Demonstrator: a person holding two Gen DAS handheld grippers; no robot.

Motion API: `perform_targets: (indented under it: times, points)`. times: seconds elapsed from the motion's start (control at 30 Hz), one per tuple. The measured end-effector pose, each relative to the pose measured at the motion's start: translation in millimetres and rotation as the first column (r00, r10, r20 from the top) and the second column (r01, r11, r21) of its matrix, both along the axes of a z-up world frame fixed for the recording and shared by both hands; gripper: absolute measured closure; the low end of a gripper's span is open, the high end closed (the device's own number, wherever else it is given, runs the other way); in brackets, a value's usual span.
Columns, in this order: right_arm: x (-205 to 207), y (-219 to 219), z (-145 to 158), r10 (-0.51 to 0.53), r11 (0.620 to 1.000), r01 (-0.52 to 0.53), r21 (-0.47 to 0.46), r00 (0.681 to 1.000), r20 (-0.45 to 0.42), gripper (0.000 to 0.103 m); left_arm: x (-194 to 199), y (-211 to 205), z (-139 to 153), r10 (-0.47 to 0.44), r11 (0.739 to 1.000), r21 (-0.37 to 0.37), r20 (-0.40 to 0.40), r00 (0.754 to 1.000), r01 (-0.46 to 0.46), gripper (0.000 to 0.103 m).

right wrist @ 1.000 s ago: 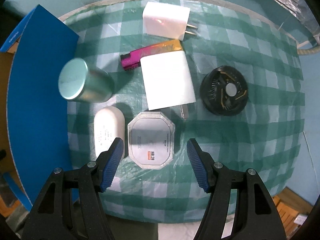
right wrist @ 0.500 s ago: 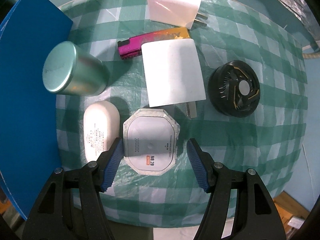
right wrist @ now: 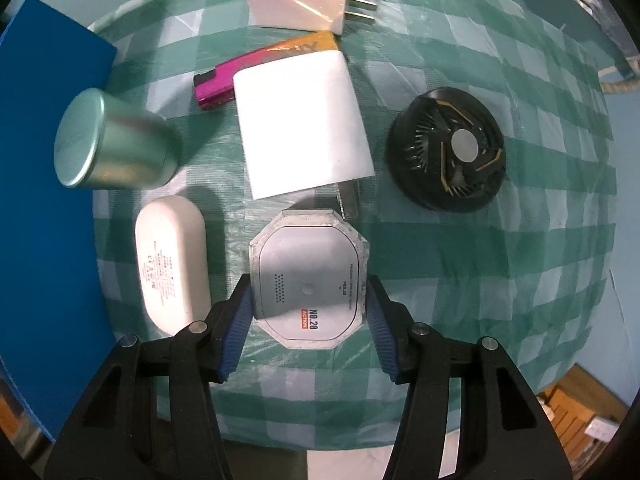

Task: Organize rigid objects
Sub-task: 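Carry the white octagonal puck with the right tool into the box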

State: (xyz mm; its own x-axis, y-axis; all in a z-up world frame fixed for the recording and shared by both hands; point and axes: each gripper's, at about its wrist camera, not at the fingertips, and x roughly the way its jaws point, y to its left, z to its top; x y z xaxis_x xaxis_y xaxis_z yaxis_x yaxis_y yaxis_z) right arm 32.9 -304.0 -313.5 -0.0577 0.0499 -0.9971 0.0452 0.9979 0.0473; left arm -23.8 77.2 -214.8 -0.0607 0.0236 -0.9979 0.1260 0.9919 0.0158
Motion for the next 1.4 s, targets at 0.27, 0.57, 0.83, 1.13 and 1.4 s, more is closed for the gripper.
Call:
perform_targets:
  times: [0.27, 0.57, 0.83, 1.13, 1.4]
  points:
    - [15.4, 4.8, -0.3, 0.030, 0.999, -0.030, -0.044, 1.000, 0.005, 0.044, -0.5, 0.1, -0.8, 0.002, 1.000, 0.000, -0.003, 1.000, -0.002, 0.100]
    - [7.8, 18.6, 2.8, 0.024, 0.999, -0.024, -0.045, 1.000, -0.002, 0.051, 0.3, -0.4, -0.3, 0.002, 1.000, 0.000, -0.002, 1.000, -0.002, 0.100]
    - [10.3, 30.4, 40.0, 0.050, 0.999, -0.049, -0.018, 0.998, 0.039, 0.051, 0.5, -1.1, -1.2, -0.002, 1.000, 0.003, -0.002, 1.000, 0.002, 0.100]
    - [17.3, 50.6, 89.3, 0.101, 0.995, -0.100, -0.013, 0.990, 0.097, 0.051, 0.8, -0.8, -1.6, -0.004, 1.000, 0.003, -0.002, 1.000, 0.004, 0.100]
    - [15.3, 46.1, 126.1, 0.170, 0.985, -0.169, -0.015, 0.975, 0.144, 0.051, 0.7, -0.6, -2.0, -0.004, 1.000, -0.001, -0.002, 1.000, 0.004, 0.100]
